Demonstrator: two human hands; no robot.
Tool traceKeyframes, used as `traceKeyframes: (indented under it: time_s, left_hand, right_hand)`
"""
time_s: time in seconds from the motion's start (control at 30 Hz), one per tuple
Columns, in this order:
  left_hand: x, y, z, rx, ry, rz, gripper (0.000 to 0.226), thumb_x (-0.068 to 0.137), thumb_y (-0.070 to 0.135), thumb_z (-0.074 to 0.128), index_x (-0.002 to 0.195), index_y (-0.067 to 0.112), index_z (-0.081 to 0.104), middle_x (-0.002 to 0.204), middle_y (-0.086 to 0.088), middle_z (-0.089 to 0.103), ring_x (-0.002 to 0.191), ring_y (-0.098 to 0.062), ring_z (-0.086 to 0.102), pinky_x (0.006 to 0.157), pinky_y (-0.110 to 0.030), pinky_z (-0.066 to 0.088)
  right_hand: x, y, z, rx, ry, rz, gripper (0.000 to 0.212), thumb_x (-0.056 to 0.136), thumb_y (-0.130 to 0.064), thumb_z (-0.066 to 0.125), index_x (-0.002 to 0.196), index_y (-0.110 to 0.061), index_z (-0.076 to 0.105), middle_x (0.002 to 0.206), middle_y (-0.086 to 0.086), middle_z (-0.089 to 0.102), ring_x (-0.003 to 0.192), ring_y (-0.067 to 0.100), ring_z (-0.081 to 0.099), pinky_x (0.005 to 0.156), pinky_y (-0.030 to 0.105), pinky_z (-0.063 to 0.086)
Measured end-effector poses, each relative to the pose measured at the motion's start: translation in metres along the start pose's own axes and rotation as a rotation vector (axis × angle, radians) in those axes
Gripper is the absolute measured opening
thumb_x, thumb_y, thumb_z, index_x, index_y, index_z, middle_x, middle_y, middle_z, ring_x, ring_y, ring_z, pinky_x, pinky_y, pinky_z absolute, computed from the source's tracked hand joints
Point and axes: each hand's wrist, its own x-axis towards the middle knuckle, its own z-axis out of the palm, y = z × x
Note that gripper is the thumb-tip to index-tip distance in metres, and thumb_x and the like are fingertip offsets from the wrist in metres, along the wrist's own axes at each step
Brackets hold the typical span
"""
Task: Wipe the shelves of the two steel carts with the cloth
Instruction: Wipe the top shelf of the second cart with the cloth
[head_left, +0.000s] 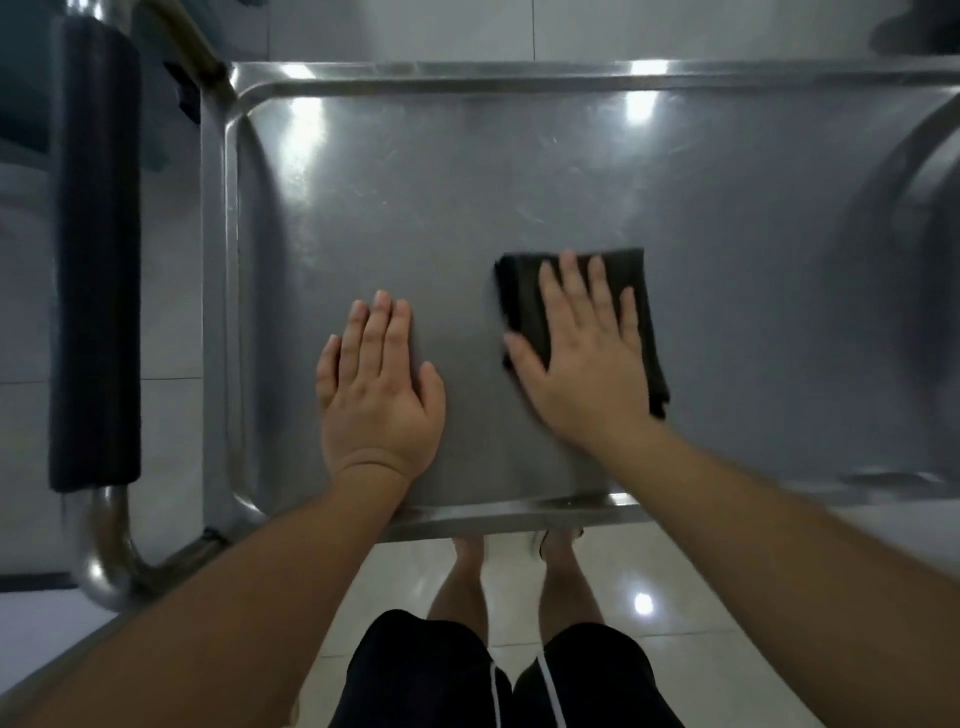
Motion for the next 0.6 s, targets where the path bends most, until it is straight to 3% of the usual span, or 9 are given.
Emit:
traceKeyframes:
  time_s: [0.17,0.37,0.47,0.6]
  left_hand:
    - [0.000,-0.001,0.002,0.026,-0.037,-0.003,0.069,0.103,0.045,0.037,0.167,0.023,0.023,0.175,0.002,0.021,0.162,-0.016,0.010,0.130,-0.036,-0.002]
    - [0.004,0.003,-0.011,0.037,-0.153,-0.006,0.066,0.109,0.050,0.023,0.169,0.023,0.017,0.177,0.002,0.012,0.163,-0.017,0.004,0.130,-0.038,-0.002]
    - [0.008,0.006,-0.026,0.007,-0.236,-0.007,0.066,0.110,0.051,0.021,0.169,0.021,0.017,0.177,0.001,0.010,0.163,-0.018,0.003,0.131,-0.040,0.000]
    - [-0.006,0.019,-0.049,0.062,-0.329,0.030,0.067,0.111,0.051,0.020,0.169,0.018,0.018,0.177,-0.004,0.013,0.163,-0.023,0.007,0.131,-0.042,0.005]
  right_hand:
    - [-0.100,-0.009,0.019,-0.064,-0.098,-0.178,0.099,0.095,-0.081,0.028,0.167,-0.017,0.007,0.175,0.004,-0.001,0.161,0.023,-0.007,0.127,0.053,0.003]
    - [-0.135,-0.003,0.018,-0.076,-0.239,-0.286,0.110,0.088,-0.088,0.030,0.167,-0.018,0.000,0.175,0.001,-0.010,0.160,0.021,-0.017,0.127,0.053,-0.003]
    - [-0.144,0.005,0.015,-0.098,-0.329,-0.377,0.100,0.094,-0.076,0.035,0.166,-0.021,-0.007,0.173,-0.001,-0.018,0.157,0.021,-0.025,0.129,0.052,-0.005]
    - [-0.158,0.009,0.008,-0.130,-0.401,-0.415,0.092,0.101,-0.033,0.056,0.166,-0.022,-0.009,0.173,-0.002,-0.017,0.157,0.021,-0.024,0.128,0.050,-0.009]
